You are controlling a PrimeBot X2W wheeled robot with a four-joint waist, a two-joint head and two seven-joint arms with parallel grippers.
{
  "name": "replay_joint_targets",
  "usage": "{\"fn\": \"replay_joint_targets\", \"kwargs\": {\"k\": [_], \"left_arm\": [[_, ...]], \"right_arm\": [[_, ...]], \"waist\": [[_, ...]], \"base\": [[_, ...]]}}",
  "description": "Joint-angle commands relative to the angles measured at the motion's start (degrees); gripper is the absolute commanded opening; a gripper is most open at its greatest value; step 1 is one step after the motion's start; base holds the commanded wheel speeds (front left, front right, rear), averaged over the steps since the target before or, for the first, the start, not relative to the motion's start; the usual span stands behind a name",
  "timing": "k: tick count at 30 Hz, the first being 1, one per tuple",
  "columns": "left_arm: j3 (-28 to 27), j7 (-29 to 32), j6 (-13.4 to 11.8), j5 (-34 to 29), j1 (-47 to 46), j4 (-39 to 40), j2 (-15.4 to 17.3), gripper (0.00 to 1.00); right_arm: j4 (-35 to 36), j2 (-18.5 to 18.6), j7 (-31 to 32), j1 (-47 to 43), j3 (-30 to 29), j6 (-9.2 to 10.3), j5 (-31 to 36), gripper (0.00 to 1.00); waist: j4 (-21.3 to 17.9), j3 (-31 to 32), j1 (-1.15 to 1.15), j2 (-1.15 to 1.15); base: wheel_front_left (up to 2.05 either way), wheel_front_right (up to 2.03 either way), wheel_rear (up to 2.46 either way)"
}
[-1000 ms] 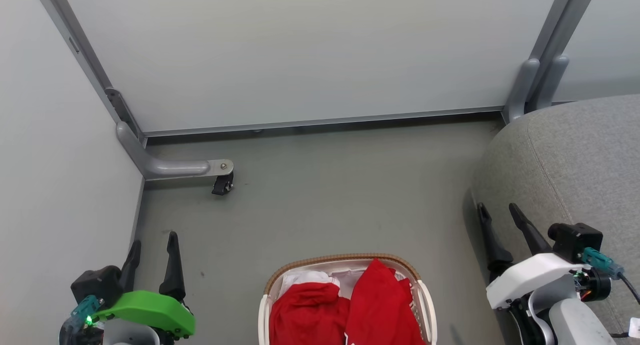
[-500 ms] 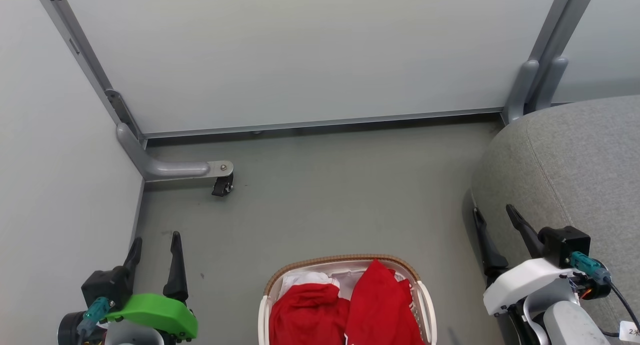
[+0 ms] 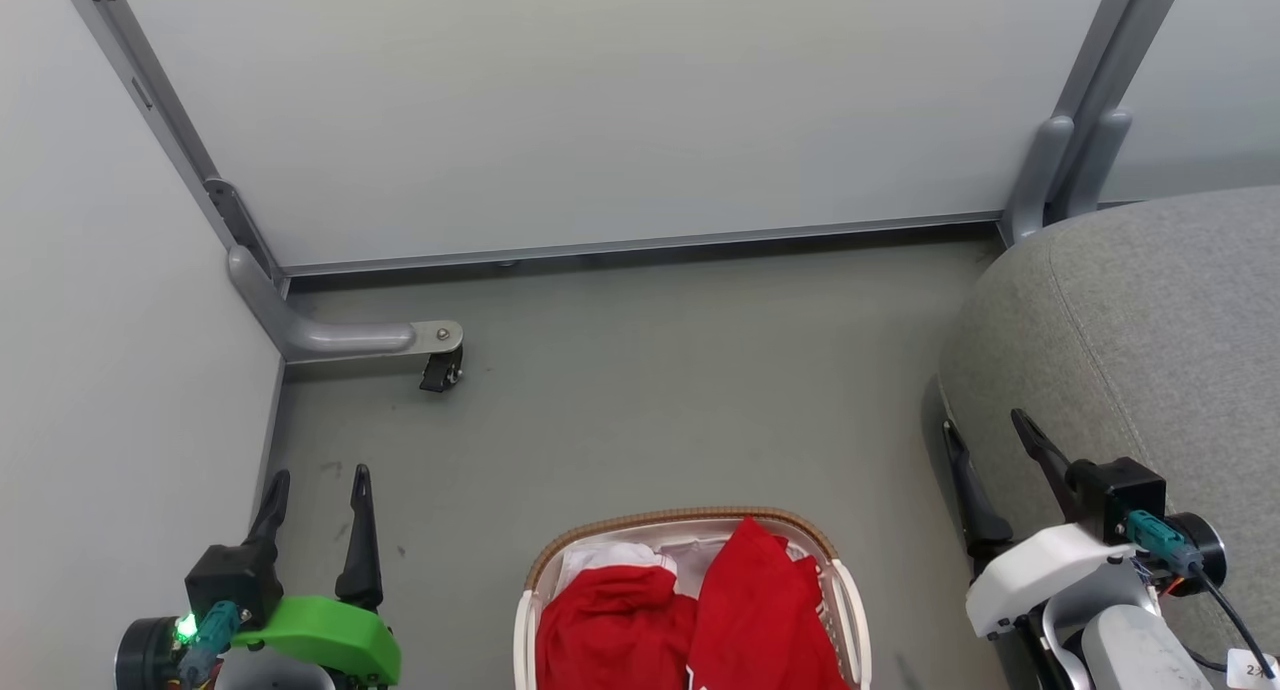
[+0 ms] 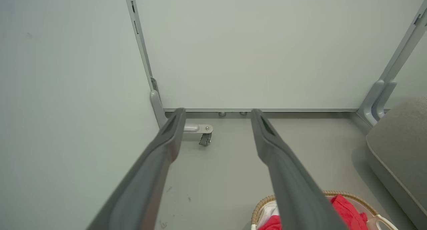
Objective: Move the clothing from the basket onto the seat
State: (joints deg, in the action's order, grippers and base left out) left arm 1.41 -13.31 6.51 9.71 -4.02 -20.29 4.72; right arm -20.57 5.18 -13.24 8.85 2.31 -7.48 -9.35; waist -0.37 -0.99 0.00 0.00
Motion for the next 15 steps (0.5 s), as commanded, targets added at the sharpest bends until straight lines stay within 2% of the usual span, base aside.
{"fn": "replay_joint_targets", "kwargs": {"k": [1, 7, 15], "left_arm": [[-0.33, -0.51, 0.07, -1.37, 0.69, 0.58, 0.0, 1.0], [-0.62, -1.11, 0.41, -3.57, 0.79, 0.9, -0.47, 1.0], [0.65, -2.02, 0.87, -6.25, -3.12, 0.6, -0.87, 1.0]], "right_arm": [[-0.05, 0.09, -0.6, 0.36, -0.3, -0.02, 1.17, 1.0], [0.3, -0.19, -1.2, 0.85, -0.18, -0.02, 3.31, 1.0], [2.49, -0.6, -2.04, 3.78, 0.24, -0.01, 6.54, 1.0]], "waist": [[-0.05, -0.09, 0.0, 0.0], [-0.69, -1.52, 0.0, 0.0], [-2.71, -8.58, 0.0, 0.0]], "base": [[0.0, 0.0, 0.0], [0.0, 0.0, 0.0], [0.0, 0.0, 0.0]]}}
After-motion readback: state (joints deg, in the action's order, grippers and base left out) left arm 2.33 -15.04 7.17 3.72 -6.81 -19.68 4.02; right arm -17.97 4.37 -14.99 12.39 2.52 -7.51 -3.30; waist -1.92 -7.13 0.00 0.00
